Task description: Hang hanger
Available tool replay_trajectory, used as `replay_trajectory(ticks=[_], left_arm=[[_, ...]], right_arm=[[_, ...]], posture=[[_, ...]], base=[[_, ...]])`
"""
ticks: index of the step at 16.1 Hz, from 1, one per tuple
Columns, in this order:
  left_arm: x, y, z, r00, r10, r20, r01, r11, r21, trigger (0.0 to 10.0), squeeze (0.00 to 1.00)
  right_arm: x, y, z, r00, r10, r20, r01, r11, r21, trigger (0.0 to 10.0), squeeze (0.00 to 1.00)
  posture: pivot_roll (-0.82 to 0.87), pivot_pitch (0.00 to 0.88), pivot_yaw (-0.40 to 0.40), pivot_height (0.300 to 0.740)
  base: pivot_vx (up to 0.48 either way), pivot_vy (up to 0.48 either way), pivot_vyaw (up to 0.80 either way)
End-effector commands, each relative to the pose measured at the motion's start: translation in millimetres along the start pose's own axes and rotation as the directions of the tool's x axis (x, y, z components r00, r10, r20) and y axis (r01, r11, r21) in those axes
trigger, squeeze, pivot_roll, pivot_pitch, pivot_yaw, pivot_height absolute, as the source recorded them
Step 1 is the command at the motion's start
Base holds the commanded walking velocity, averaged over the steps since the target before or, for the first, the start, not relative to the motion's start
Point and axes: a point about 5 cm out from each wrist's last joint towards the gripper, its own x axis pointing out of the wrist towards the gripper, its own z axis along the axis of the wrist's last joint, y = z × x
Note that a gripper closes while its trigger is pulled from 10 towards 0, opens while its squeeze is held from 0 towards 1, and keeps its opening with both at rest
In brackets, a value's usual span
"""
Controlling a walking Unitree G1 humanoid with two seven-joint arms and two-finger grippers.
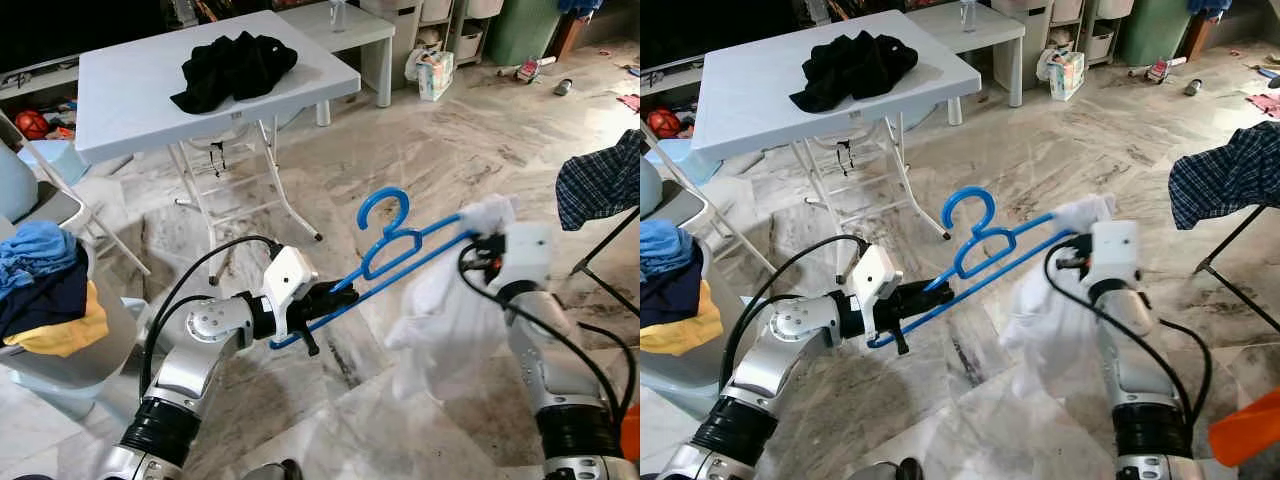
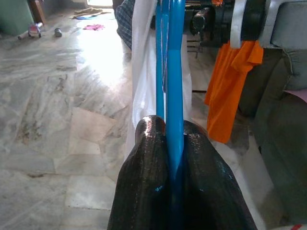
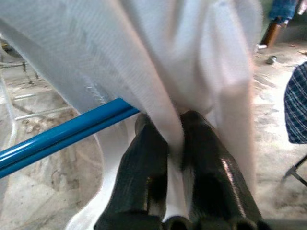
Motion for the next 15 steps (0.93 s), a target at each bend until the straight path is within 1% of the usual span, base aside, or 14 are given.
replay_trajectory(ticks=[1,2,3,4,5,6,7,8,9,10,11,14,15], left_arm=[[-1.4,-0.4,10.7,0.999,-0.012,0.037,0.011,1.0,0.026,0.0,0.0],[-4.8,-2.0,4.5,1.0,-0.014,0.02,0.014,1.0,0.026,0.0,0.0],[-5.0,-1.8,0.8,1.0,-0.011,0.008,0.011,1.0,0.027,0.0,0.0],[-7.0,0.7,-3.9,1.0,0.014,-0.02,-0.013,0.999,0.045,0.0,0.0],[-9.4,3.6,-6.6,0.999,0.036,-0.04,-0.034,0.998,0.049,0.0,0.0],[-13.8,6.0,-11.4,0.996,0.058,-0.07,-0.053,0.996,0.07,0.0,0.0],[-17.3,5.7,-14.1,0.995,0.061,-0.08,-0.056,0.997,0.061,0.0,0.0],[-20.2,3.3,-15.9,0.995,0.05,-0.089,-0.045,0.997,0.057,0.0,0.0],[-22.7,0.5,-17.3,0.995,0.036,-0.095,-0.031,0.998,0.057,0.0,0.0],[-25.8,-3.7,-17.7,0.994,0.006,-0.106,-0.001,0.999,0.048,0.0,0.0],[-27.9,-7.1,-17.3,0.993,-0.028,-0.118,0.034,0.998,0.05,0.0,0.0],[-36.9,-15.0,-21.2,0.975,-0.124,-0.183,0.135,0.989,0.051,0.0,0.0],[-39.4,-15.3,-21.8,0.974,-0.122,-0.193,0.131,0.991,0.037,0.0,0.0]], right_arm=[[3.1,-6.1,18.7,0.997,-0.051,0.063,0.05,0.999,0.014,0.0,0.0],[6.8,-18.3,32.9,0.985,-0.133,0.109,0.131,0.991,0.031,0.0,0.0],[8.5,-25.2,42.1,0.974,-0.181,0.139,0.177,0.983,0.042,0.0,0.0],[10.2,-31.3,53.9,0.956,-0.238,0.172,0.232,0.971,0.051,0.0,0.0],[12.0,-33.3,62.2,0.944,-0.268,0.193,0.262,0.963,0.056,0.0,0.0],[14.7,-35.3,75.1,0.926,-0.298,0.23,0.295,0.954,0.048,0.0,0.0],[17.3,-38.5,86.8,0.906,-0.333,0.262,0.334,0.942,0.042,0.0,0.0],[19.0,-42.9,92.0,0.888,-0.373,0.27,0.375,0.926,0.044,0.0,0.0],[20.8,-47.6,94.5,0.87,-0.413,0.268,0.418,0.907,0.042,0.0,0.0],[22.3,-53.1,91.2,0.855,-0.46,0.24,0.465,0.884,0.038,0.0,0.0],[23.3,-57.3,87.5,0.844,-0.492,0.214,0.491,0.869,0.06,0.0,0.0],[18.4,-71.3,80.9,0.795,-0.573,0.197,0.575,0.816,0.053,0.0,0.0],[16.6,-74.0,79.2,0.784,-0.587,0.201,0.59,0.806,0.048,0.0,0.0]], posture=[[-0.13,0.062,0.121,0.74],[-0.13,0.054,0.125,0.74],[-0.12,0.044,0.119,0.74],[-0.12,0.029,0.114,0.74],[-0.12,0.026,0.112,0.74],[-0.12,0.022,0.11,0.74],[-0.12,0.021,0.107,0.74],[-0.13,0.02,0.107,0.74],[-0.12,0.017,0.108,0.74],[-0.12,0.017,0.109,0.74],[-0.12,0.018,0.111,0.74],[-0.11,0.014,0.117,0.74],[-0.11,0.01,0.116,0.74]], base=[[0.0,0.0,0.0],[0.0,0.0,0.0],[0.0,0.0,0.0],[0.0,0.0,0.0],[0.0,0.0,0.0],[0.0,0.0,0.0],[0.0,0.0,0.0],[0.0,0.0,0.0],[0.0,0.0,0.0],[0.0,0.0,0.0],[0.0,0.0,0.0],[0.0,0.0,0.0],[0.0,0.0,0.0]])
